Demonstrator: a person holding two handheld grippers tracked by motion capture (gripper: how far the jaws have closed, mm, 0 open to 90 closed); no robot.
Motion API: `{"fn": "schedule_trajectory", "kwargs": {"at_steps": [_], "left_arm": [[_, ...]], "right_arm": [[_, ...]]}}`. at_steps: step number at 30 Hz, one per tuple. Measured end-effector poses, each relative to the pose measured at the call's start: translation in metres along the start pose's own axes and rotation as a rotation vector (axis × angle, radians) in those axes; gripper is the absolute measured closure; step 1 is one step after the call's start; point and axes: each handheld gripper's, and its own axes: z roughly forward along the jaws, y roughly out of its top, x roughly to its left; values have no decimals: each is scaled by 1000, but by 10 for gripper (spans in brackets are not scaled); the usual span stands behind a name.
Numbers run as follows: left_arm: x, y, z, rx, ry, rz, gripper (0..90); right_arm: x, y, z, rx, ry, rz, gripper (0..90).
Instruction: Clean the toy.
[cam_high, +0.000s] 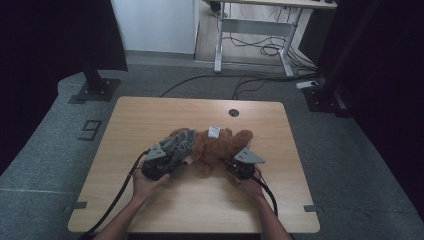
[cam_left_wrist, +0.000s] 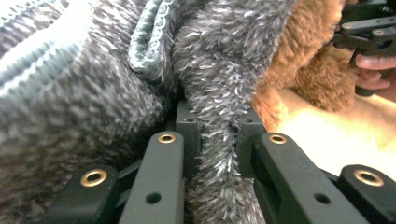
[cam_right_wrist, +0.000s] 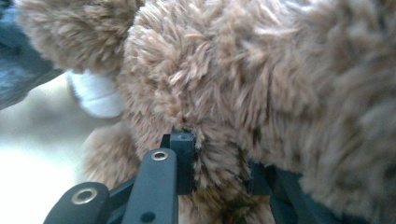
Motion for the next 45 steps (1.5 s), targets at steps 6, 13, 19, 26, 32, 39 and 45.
{"fn": "schedule_trajectory", "kwargs": {"at_steps": [6, 13, 19, 26, 32, 39, 45], "left_arm": [[-13, 8, -32, -81, -51, 10, 769], [-24, 58, -40, -150, -68, 44, 769], [-14, 69, 3, 4, -86, -9, 768], [-14, 50, 18, 75, -89, -26, 784], [-15, 33, 12, 39, -107, -42, 793], [-19, 20, 6, 3, -113, -50, 794], [-24, 16, 6, 4, -111, -35, 795]], "right_arm": [[23, -12, -16, 34, 33, -72, 700], [40, -18, -25, 29, 34, -151, 700], [42, -19, -28, 29, 37, -165, 694], [39, -21, -30, 36, 45, -172, 556], [35, -22, -40, 25, 91, -72, 407], [28, -18, -53, -45, 158, 138, 238], [23, -16, -52, -28, 163, 189, 189]]}}
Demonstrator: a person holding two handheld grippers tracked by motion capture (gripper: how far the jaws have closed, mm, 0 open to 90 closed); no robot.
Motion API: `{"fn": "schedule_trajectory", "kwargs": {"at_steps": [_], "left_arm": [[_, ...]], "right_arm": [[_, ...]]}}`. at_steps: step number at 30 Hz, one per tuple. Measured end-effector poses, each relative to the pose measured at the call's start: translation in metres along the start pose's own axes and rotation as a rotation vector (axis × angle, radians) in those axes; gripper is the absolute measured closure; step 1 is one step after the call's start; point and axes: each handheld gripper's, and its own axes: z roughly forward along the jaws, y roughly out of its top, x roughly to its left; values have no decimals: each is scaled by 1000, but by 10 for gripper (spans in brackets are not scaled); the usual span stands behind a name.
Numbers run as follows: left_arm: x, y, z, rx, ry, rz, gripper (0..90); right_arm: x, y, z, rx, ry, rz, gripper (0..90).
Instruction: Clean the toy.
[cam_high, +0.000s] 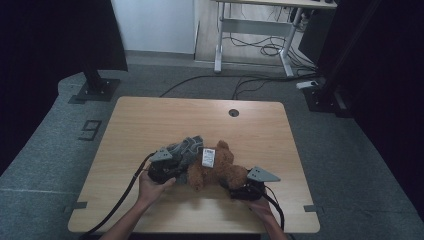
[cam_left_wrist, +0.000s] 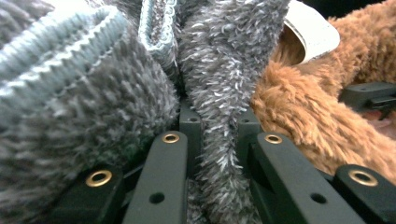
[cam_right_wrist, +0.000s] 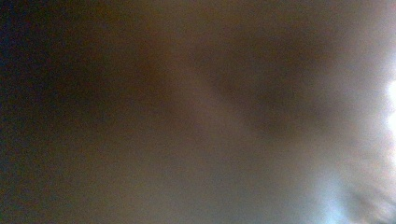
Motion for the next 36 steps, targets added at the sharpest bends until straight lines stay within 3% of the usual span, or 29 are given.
{"fn": "schedule_trajectory", "kwargs": {"at_steps": [4, 9, 12, 17, 25, 27, 30, 36], "left_arm": [[0, -1, 0, 2, -2, -3, 795], [-1, -2, 1, 4, -1, 1, 795], [-2, -3, 1, -3, 5, 8, 795], [-1, 1, 7, -38, 29, 22, 793], [9, 17, 29, -61, 60, 14, 792], [11, 17, 30, -63, 52, 5, 791], [7, 14, 27, -49, 57, 33, 791], [-4, 1, 11, -34, 32, 50, 783]], "right_arm": [[1, -1, 17, 34, -15, -18, 231], [-1, -4, 24, 35, -53, -49, 436], [1, -5, 25, 35, -68, -94, 548], [1, -3, 26, 13, -136, -135, 662], [-24, 9, 38, -21, -217, -136, 690], [-29, 8, 39, -25, -208, -110, 690], [-28, 6, 37, -14, -191, -102, 690], [-15, -3, 25, 27, -141, -141, 694]]}}
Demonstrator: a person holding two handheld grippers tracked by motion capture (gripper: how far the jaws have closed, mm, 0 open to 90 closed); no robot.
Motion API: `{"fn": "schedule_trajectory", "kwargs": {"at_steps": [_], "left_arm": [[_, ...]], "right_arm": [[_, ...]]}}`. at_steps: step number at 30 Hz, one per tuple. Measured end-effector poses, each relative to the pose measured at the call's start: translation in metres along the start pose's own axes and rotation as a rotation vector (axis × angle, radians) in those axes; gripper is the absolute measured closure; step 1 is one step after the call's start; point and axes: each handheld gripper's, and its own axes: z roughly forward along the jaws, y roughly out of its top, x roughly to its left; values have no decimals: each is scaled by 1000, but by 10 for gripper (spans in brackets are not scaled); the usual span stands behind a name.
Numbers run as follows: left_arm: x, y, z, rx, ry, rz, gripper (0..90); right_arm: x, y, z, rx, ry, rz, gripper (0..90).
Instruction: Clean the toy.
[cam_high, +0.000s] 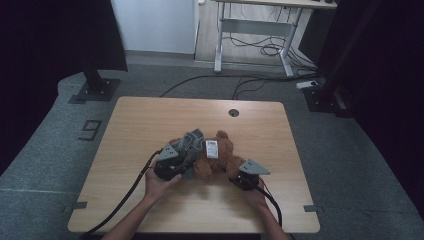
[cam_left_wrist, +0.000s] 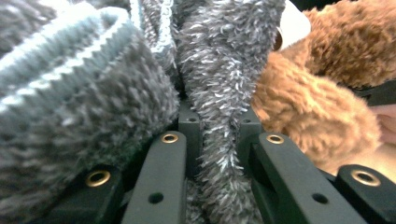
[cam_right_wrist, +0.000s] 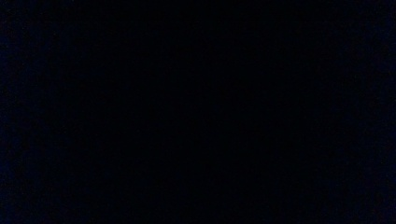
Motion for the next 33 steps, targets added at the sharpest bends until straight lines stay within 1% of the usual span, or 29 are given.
{"fn": "schedule_trajectory", "kwargs": {"at_steps": [2, 3, 5, 6, 8, 9, 11, 14, 15, 17, 19, 20, 21, 23, 25, 26, 28, 29, 30, 31, 33], "left_arm": [[-4, -1, -10, 5, -8, 1, 778], [-6, 0, -15, 6, -9, 6, 775], [-11, 7, -25, -8, -17, 14, 772], [-13, 12, -29, -20, -22, 17, 772], [-18, 25, -34, -50, -38, 19, 772], [-21, 32, -34, -57, -43, 22, 772], [-26, 44, -29, -53, -47, 47, 771], [-32, 56, -15, -40, -54, 53, 770], [-32, 58, -8, -26, -55, 52, 770], [-31, 61, 7, 17, -60, 38, 769], [-29, 58, 22, 62, -52, 28, 768], [-27, 56, 26, 76, -41, 28, 769], [-26, 55, 27, 79, -28, 31, 770], [-26, 55, 22, 84, 0, 45, 772], [-26, 53, 13, 87, 36, 69, 771], [-24, 51, 8, 86, 47, 71, 771], [-17, 44, -3, 78, 58, 56, 770], [-12, 40, -9, 71, 72, 45, 769], [-6, 35, -15, 69, 86, 34, 767], [1, 31, -20, 67, 88, 17, 767], [14, 21, -30, 51, 56, -36, 767]], "right_arm": [[8, -2, -5, 20, 13, -38, 703], [13, -2, -7, 34, 16, -68, 708], [21, -3, -10, 54, 26, -110, 727], [24, -3, -11, 63, 20, -127, 733], [25, -3, -11, 69, 18, -130, 738], [25, -3, -10, 65, 15, -117, 739], [22, -3, -10, 60, 14, -98, 739], [21, -3, -10, 54, 15, -98, 737], [21, -3, -10, 54, 17, -97, 736], [21, -3, -10, 50, 18, -94, 732], [20, -3, -10, 44, 12, -90, 730], [20, -3, -10, 48, 11, -88, 732], [19, -3, -9, 50, 5, -83, 739], [18, -3, -9, 51, 3, -78, 754], [18, -3, -10, 49, 2, -71, 766], [17, -3, -10, 49, 2, -71, 768], [17, -3, -10, 52, 4, -69, 772], [17, -3, -11, 54, 3, -71, 774], [17, -3, -11, 55, 1, -71, 775], [17, -3, -11, 53, -2, -62, 776], [15, -3, -11, 53, -3, -55, 777]]}}
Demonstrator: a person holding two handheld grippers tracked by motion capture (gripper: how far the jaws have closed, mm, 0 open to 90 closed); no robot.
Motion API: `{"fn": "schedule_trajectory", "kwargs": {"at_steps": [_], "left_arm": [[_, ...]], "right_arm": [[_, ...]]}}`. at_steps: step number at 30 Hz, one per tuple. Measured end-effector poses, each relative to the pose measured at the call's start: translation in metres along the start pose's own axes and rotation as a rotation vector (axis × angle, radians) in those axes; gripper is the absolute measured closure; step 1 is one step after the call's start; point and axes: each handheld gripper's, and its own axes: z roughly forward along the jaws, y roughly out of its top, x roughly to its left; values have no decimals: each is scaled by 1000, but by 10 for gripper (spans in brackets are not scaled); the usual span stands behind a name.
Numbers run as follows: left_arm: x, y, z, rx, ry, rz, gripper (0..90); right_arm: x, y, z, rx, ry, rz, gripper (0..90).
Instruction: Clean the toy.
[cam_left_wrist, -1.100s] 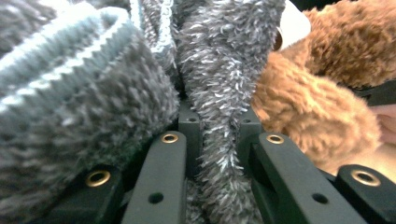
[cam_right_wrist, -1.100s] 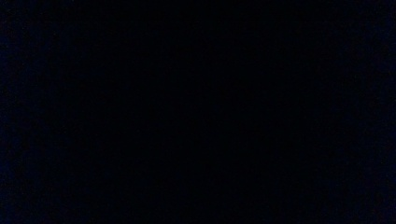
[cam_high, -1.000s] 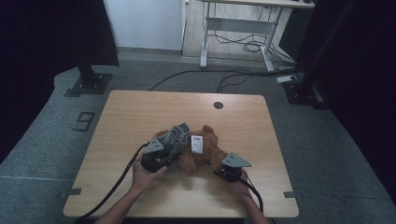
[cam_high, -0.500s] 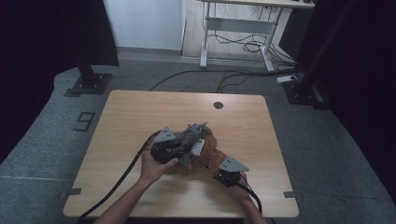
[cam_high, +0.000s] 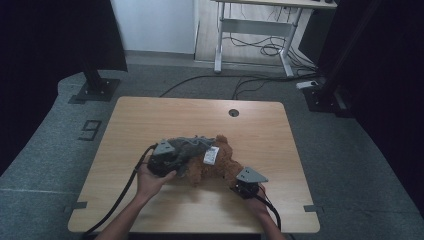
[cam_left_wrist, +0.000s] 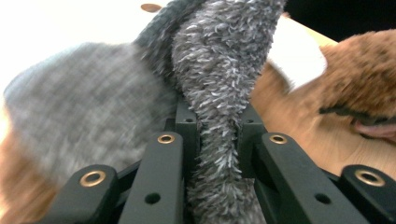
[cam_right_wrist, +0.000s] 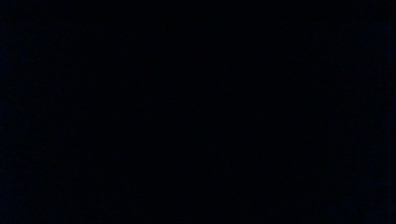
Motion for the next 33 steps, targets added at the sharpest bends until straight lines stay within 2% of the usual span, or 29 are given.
{"fn": "schedule_trajectory", "kwargs": {"at_steps": [2, 7, 10, 13, 16, 21, 28, 33], "left_arm": [[7, -7, -9, -23, -8, -20, 767], [15, -17, -27, -66, 31, -32, 766], [22, -20, -33, -80, 35, -57, 765], [25, -20, -35, -101, 46, -58, 763], [25, -18, -34, -122, 52, -59, 762], [26, -16, -21, -105, 41, -67, 762], [27, -17, -16, -87, 36, -65, 762], [25, -21, -13, -82, 35, -58, 762]], "right_arm": [[1, 0, 1, -1, 1, -6, 779], [1, 0, 1, 1, 2, 2, 778], [0, 0, 0, 0, 7, 5, 776], [-1, 0, 0, -4, 12, 5, 770], [-1, 0, 0, -10, 17, 10, 749], [-3, -1, -1, -20, 22, 18, 703], [-4, -2, -3, -28, 25, 20, 666], [-4, -1, -5, -33, 34, 22, 570]]}}
